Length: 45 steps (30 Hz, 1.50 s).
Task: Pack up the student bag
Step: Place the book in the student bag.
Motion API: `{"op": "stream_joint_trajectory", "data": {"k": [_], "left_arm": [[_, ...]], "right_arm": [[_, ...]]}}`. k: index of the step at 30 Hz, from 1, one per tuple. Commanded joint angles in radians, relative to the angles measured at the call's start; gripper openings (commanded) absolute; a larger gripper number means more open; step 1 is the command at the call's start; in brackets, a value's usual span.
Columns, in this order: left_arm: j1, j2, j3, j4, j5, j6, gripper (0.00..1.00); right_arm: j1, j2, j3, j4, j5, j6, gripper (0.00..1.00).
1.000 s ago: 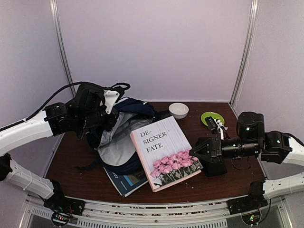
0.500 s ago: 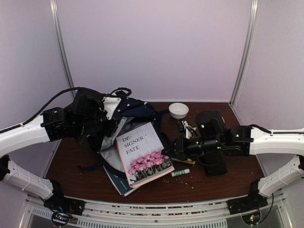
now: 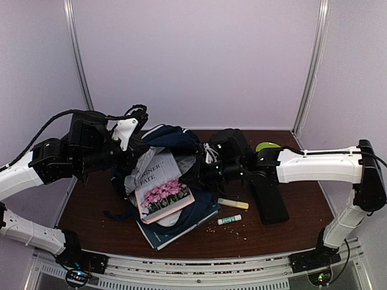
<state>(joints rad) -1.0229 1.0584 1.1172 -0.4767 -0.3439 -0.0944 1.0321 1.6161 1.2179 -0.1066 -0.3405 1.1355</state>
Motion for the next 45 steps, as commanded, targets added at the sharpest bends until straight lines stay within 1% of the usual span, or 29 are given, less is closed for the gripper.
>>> {"op": "stream_joint_trajectory", "data": {"k": [1, 6, 9, 17, 18, 21, 23, 26, 31, 34, 37, 41, 43, 45], "left_arm": [[-0.017, -0.069, 0.020, 0.160, 0.047, -0.032, 0.00], [-0.019, -0.084, 0.016, 0.156, 0.063, -0.059, 0.00], [-0.024, -0.084, 0.014, 0.153, 0.079, -0.078, 0.00], [-0.037, -0.076, 0.002, 0.144, 0.060, -0.093, 0.00], [-0.037, -0.073, -0.001, 0.144, 0.047, -0.093, 0.00], [-0.037, -0.061, -0.006, 0.149, 0.014, -0.100, 0.00], [-0.037, -0.049, -0.007, 0.154, -0.007, -0.104, 0.00], [-0.037, -0.030, -0.005, 0.162, -0.030, -0.105, 0.00], [-0.037, -0.010, 0.005, 0.182, -0.067, -0.105, 0.00], [-0.037, 0.005, 0.018, 0.202, -0.085, -0.104, 0.00], [-0.037, 0.044, 0.057, 0.218, -0.119, -0.112, 0.00], [-0.037, 0.105, 0.141, 0.211, -0.127, -0.119, 0.00], [-0.037, 0.120, 0.165, 0.211, -0.122, -0.127, 0.00], [-0.037, 0.124, 0.176, 0.216, -0.117, -0.129, 0.00]], "right_arm": [[-0.034, 0.067, 0.059, 0.114, 0.009, 0.043, 0.00], [-0.061, 0.152, 0.118, 0.161, 0.046, 0.085, 0.00], [-0.074, 0.201, 0.135, 0.229, 0.070, 0.135, 0.00], [-0.103, 0.313, 0.222, 0.246, 0.091, 0.168, 0.00], [-0.106, 0.316, 0.223, 0.248, 0.079, 0.165, 0.02], [-0.106, 0.289, 0.199, 0.247, 0.072, 0.145, 0.28], [-0.106, 0.254, 0.160, 0.258, 0.069, 0.139, 0.40], [-0.102, 0.192, 0.090, 0.261, 0.068, 0.137, 0.51], [-0.068, 0.066, -0.039, 0.268, 0.100, 0.136, 0.60], [-0.017, 0.018, -0.094, 0.282, 0.144, 0.156, 0.61], [0.022, 0.032, -0.075, 0.283, 0.171, 0.184, 0.62], [0.060, 0.108, -0.013, 0.289, 0.187, 0.238, 0.64], [0.071, 0.128, -0.007, 0.280, 0.229, 0.263, 0.66], [0.081, 0.125, -0.005, 0.204, 0.317, 0.277, 0.71]]}}
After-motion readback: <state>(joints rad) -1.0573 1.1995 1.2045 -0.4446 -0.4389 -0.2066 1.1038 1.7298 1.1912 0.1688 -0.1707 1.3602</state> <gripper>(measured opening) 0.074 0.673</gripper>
